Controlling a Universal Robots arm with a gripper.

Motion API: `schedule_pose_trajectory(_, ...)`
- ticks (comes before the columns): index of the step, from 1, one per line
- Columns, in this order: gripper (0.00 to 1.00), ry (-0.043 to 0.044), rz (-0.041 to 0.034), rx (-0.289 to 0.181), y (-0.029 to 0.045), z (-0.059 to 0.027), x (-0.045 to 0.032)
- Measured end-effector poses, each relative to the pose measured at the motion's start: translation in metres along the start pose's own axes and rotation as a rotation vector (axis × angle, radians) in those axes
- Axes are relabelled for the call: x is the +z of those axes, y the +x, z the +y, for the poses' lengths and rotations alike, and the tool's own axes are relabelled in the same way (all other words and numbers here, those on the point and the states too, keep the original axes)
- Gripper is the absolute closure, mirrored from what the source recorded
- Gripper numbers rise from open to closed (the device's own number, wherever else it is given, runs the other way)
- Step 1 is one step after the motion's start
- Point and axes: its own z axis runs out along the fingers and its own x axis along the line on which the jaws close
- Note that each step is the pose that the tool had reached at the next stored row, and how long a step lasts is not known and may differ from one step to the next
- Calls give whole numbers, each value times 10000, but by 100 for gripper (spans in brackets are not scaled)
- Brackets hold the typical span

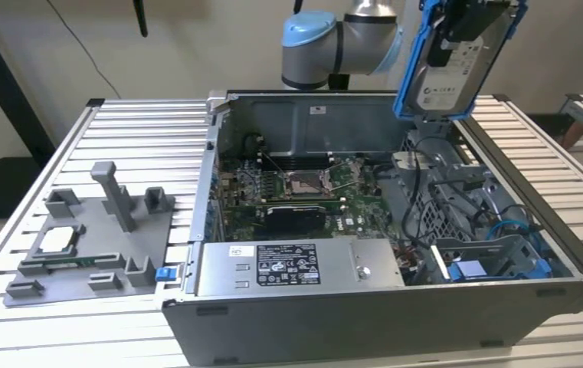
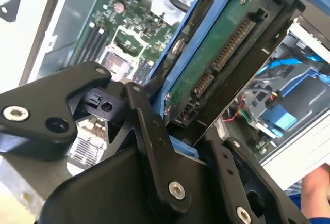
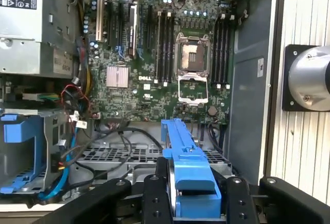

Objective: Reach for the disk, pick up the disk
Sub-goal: 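Pick up the disk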

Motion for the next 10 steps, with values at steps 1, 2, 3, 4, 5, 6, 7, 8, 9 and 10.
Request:
schedule_pose_trajectory(1,100,0,-2,0,33,-1,-3)
schedule_pose_trajectory(2,100,0,-2,0,59,-3,-5)
schedule_pose_trajectory(3,100,0,1,0,80,-8,-9)
schedule_pose_trajectory(4,100,0,-2,0,100,-12,-10)
schedule_pose_trajectory(5,100,0,-2,0,115,-16,-11)
schedule_pose_trajectory(6,100,-1,0,0,128,-21,-14)
schedule_pose_trajectory(7,100,0,1,0,144,-26,-16)
schedule_pose_trajectory(8,100,-1,6,1,161,-31,-21)
schedule_pose_trajectory(9,100,-1,17,0,177,-36,-26)
schedule_pose_trajectory(10,100,-3,35,1,193,-40,-32)
